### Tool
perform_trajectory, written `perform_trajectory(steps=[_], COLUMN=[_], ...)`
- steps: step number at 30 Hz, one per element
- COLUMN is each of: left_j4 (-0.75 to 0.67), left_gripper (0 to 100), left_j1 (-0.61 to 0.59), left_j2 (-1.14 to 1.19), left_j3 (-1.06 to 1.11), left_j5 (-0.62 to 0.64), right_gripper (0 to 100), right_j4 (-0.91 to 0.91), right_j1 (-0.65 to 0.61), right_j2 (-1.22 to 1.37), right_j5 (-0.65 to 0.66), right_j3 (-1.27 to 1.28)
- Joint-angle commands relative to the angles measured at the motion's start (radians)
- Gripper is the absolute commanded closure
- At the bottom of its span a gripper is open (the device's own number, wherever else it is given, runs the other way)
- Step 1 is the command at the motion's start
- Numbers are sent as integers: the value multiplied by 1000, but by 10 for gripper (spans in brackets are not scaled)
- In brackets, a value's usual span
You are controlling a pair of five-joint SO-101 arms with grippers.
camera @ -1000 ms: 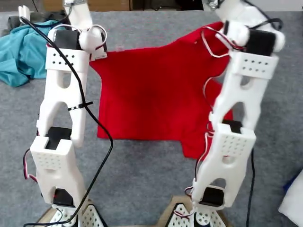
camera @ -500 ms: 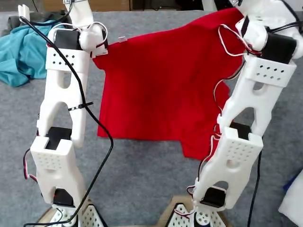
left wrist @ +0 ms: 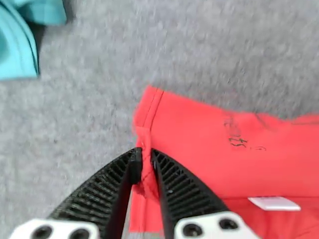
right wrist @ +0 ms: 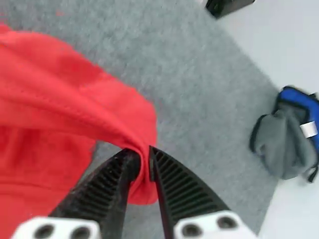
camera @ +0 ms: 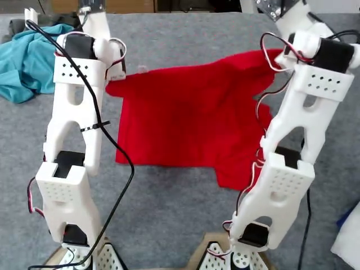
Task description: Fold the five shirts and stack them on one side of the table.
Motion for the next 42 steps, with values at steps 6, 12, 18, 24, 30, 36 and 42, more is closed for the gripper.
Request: perform_trajectory(steps=[6, 12, 18, 24, 30, 36, 42], left_j4=[83, 110, 110, 110, 109, 64, -60], left_gripper=[981, 981, 981, 981, 981, 981, 981], left_j1=[-12, 28, 72, 64, 74, 107, 118], left_j2=[-12, -19, -19, -19, -19, -12, -12], left_j3=[-43, 23, 180, 285, 371, 459, 606], left_j5=[-5, -40, -49, -52, -49, -48, -46], right_gripper=[993, 993, 993, 993, 993, 993, 993], right_j4=[18, 15, 15, 15, 15, 15, 12], right_j1=[31, 30, 41, 65, 163, 202, 194], right_j2=[-248, -398, -481, -518, -516, -518, -522], right_j5=[-25, -48, -46, -46, -40, -11, 6], right_j3=[449, 779, 967, 1082, 1115, 1188, 1276])
